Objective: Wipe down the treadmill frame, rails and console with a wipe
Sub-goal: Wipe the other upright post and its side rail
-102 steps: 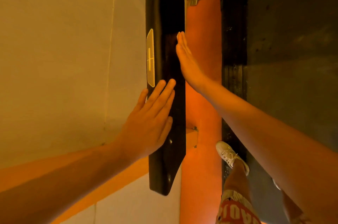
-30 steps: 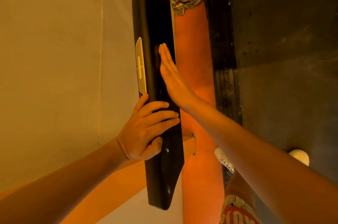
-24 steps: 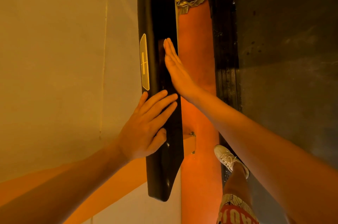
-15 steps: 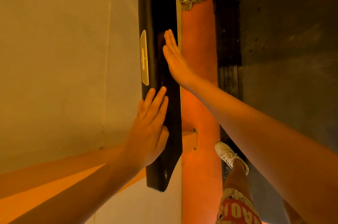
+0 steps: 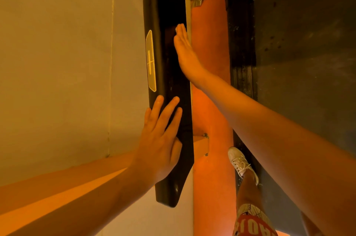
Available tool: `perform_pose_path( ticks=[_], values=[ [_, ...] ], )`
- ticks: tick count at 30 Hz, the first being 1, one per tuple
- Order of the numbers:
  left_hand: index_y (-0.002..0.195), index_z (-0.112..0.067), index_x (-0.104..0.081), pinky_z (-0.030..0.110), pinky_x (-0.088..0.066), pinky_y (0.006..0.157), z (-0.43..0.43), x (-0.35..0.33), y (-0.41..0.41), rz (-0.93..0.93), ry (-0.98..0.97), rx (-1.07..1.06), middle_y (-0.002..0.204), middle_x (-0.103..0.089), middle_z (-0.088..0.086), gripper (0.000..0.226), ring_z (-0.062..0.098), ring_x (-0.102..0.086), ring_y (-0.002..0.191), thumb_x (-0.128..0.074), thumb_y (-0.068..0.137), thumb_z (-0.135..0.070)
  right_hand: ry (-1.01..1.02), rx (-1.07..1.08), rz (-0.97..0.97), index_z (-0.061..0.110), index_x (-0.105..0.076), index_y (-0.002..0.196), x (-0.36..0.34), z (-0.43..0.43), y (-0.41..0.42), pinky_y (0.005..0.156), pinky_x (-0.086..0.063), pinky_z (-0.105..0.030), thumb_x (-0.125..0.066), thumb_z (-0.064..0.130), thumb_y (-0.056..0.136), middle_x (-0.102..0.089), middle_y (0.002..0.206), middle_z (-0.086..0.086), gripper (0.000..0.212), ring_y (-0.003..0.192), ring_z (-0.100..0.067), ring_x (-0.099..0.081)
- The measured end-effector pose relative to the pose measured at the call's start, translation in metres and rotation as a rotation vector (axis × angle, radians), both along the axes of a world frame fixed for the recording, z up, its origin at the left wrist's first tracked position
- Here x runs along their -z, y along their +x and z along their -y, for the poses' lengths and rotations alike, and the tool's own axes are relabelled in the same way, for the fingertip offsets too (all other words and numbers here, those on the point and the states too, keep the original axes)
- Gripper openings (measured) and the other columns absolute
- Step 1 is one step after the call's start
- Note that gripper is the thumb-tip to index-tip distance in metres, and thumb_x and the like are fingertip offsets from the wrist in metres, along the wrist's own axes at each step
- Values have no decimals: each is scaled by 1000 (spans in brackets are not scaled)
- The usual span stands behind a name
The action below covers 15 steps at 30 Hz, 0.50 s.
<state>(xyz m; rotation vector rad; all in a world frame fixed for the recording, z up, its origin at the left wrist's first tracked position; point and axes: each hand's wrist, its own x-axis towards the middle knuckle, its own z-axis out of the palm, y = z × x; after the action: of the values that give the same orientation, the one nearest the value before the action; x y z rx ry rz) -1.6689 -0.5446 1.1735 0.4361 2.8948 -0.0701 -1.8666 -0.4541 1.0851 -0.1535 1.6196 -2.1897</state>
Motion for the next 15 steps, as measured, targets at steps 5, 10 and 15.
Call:
perform_pose_path(
  ticks=[5, 10, 15],
  values=[
    [152, -7, -40, 58, -13, 121, 1, 1, 1, -2, 26, -13, 167, -21, 8, 57, 31, 0, 157, -37, 98, -23, 23, 0, -64, 16, 2, 163, 12, 2, 36, 127, 1, -31, -22, 30, 114, 10, 172, 0, 56, 157, -12, 10],
    [152, -6, -40, 61, -15, 121, 2, 1, 1, 3, 35, -2, 166, -22, 10, 57, 33, -1, 157, -38, 98, -23, 32, -5, -53, 17, 1, 163, 15, 2, 25, 129, -1, -37, -22, 32, 114, 9, 172, 1, 56, 157, -11, 9],
    [153, -7, -40, 58, -13, 122, 2, 1, 2, 1, 15, -6, 167, -22, 8, 57, 32, -1, 157, -38, 97, -22, 48, 13, 0, 15, 0, 163, 8, 1, 16, 129, -1, -37, -20, 29, 114, 8, 172, 0, 54, 157, -11, 8]
  ],
)
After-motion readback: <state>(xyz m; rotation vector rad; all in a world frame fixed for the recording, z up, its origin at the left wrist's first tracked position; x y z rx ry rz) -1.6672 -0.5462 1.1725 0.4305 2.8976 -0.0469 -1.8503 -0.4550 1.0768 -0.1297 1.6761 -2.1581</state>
